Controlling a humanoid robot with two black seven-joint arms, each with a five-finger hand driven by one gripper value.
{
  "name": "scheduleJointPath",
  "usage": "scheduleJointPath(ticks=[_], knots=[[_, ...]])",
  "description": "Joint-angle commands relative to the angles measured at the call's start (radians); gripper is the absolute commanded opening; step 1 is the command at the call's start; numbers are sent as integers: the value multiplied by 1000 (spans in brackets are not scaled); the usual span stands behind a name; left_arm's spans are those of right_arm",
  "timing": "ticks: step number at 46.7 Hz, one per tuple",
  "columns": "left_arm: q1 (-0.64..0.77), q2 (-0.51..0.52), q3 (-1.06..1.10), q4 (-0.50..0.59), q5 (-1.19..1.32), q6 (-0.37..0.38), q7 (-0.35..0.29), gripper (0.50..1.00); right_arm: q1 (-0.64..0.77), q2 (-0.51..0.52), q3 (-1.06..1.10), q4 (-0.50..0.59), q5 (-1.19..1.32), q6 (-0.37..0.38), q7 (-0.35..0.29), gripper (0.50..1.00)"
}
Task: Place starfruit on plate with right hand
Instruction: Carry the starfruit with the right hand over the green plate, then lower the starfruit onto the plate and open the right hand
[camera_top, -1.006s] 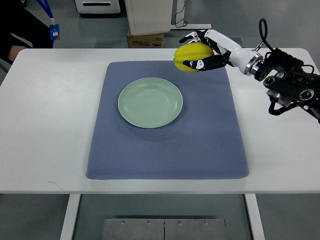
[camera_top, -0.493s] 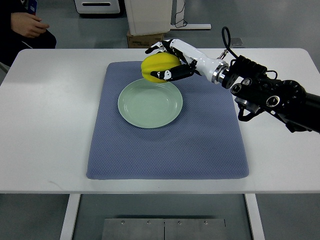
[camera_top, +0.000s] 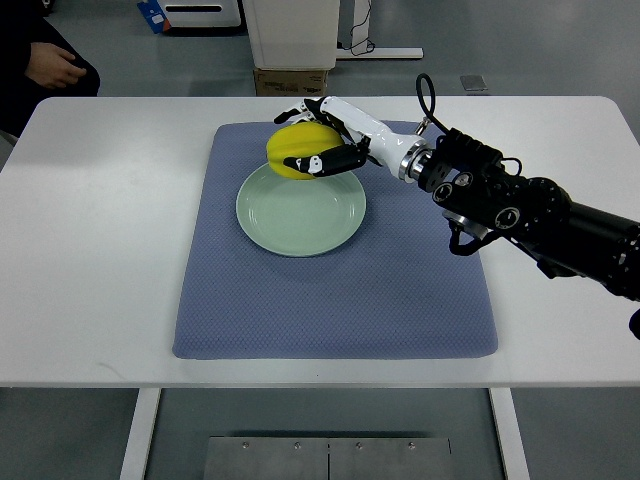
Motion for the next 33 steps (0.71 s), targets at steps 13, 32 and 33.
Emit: scheduleJointPath(ticks=[13,32,33], knots=[[0,0,0,0,0,1,-1,1000,-33,0,0,-8,-2,4,-26,500],[0,0,-1,0,0,1,-1,1000,-46,0,2,-2,-2,52,-29,704],[0,0,0,0,0,1,-1,1000,-46,0,2,-2,-2,57,-29,732]])
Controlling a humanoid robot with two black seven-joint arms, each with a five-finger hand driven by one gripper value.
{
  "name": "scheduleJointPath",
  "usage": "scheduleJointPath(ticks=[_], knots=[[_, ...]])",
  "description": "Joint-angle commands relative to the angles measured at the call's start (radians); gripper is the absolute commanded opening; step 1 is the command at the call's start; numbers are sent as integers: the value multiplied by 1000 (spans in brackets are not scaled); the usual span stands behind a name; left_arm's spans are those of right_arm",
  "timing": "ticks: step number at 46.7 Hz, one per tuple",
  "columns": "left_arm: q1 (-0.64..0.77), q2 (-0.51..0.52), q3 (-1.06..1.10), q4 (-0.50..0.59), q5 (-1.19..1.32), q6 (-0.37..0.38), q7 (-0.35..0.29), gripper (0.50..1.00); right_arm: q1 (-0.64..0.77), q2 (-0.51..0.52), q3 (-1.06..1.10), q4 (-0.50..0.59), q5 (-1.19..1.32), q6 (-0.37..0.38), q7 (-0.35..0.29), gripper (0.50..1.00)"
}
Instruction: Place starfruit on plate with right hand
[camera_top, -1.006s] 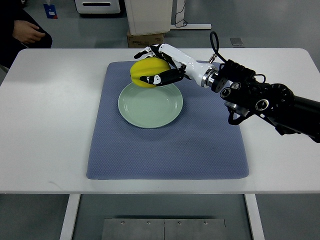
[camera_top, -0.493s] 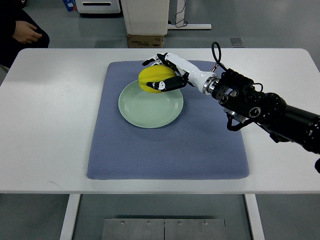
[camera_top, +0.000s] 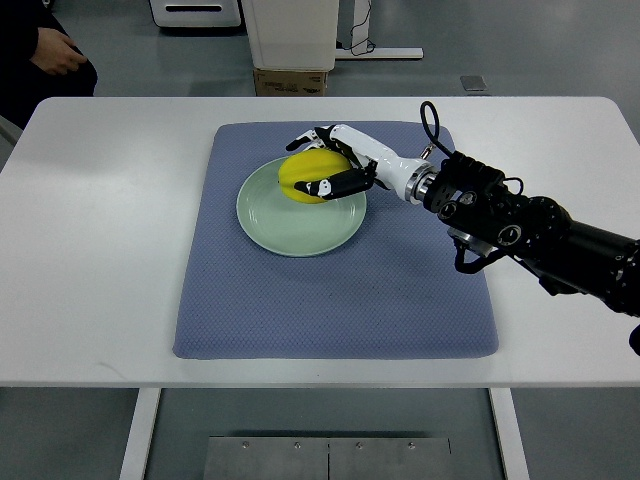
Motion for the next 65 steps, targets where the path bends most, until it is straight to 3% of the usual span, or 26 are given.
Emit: scheduleJointPath(ticks=[1,6,18,32,42,53,65], knots=[[0,0,0,0,0,0,0,1000,0,0,0,0,0,13,0,759],[-2,0,-1,0,0,0,0,1000,0,0,0,0,0,19,0,882],[0,0,-1,0,0,0,0,1000,12,0,11,1,2,19,0,974],[0,0,0,0,0,0,0,1000,18,-5,115,1,11,21,-3,1000],[0,0,0,0,0,0,0,1000,11,-95,189,-2,126,16,-48,1000],[0,0,-1,0,0,0,1,1000,-2,-204,278,-3,218,27,-26,1000],[0,0,-1,0,0,0,1,1000,-94,-276,433,-17,236,87,-23,993]])
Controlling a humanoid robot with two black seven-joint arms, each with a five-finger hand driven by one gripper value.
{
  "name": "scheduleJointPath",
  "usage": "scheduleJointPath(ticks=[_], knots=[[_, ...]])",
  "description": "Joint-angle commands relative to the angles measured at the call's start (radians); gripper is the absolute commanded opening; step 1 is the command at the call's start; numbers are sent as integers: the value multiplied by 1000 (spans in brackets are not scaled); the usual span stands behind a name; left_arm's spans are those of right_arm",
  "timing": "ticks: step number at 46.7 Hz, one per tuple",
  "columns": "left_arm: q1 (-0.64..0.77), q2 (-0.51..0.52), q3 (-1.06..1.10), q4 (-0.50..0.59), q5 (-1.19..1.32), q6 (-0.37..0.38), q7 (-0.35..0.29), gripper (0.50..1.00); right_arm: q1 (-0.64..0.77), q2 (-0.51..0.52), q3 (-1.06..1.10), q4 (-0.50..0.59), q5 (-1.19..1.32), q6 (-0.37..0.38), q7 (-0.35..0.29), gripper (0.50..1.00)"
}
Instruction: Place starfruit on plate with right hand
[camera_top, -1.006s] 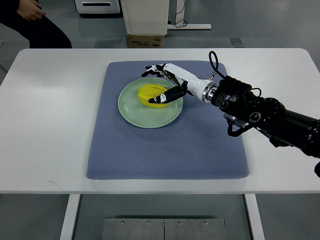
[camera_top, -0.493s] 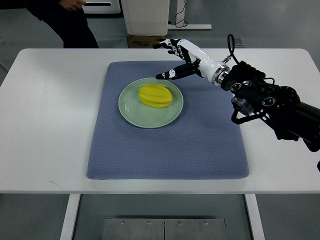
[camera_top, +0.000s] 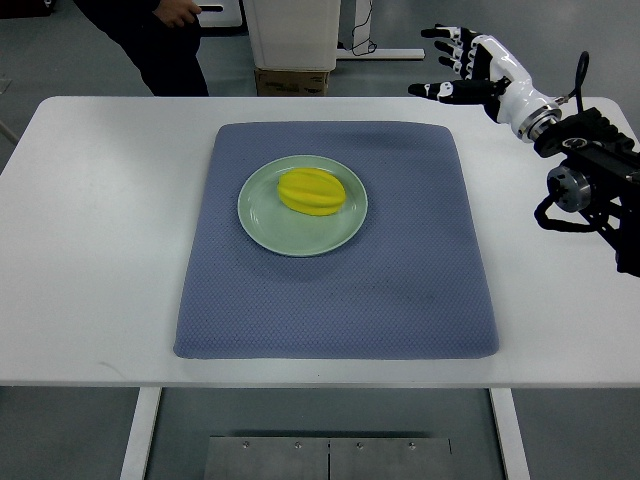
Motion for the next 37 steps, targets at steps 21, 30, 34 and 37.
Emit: scheduleJointPath(ticks=[21,30,34,37], knots=[[0,0,1,0,0,0,-1,1000,-211,-32,324,-53,339,78,-172,1000],[0,0,0,0,0,0,-1,1000,-250,-21,355,-56,404,76,-199,1000],[-1,0,0,0,0,0,1,1000,-254,-20,355,-56,404,75,-201,1000],[0,0,1,0,0,0,1,1000,-256,-21,350,-56,402,75,-201,1000]])
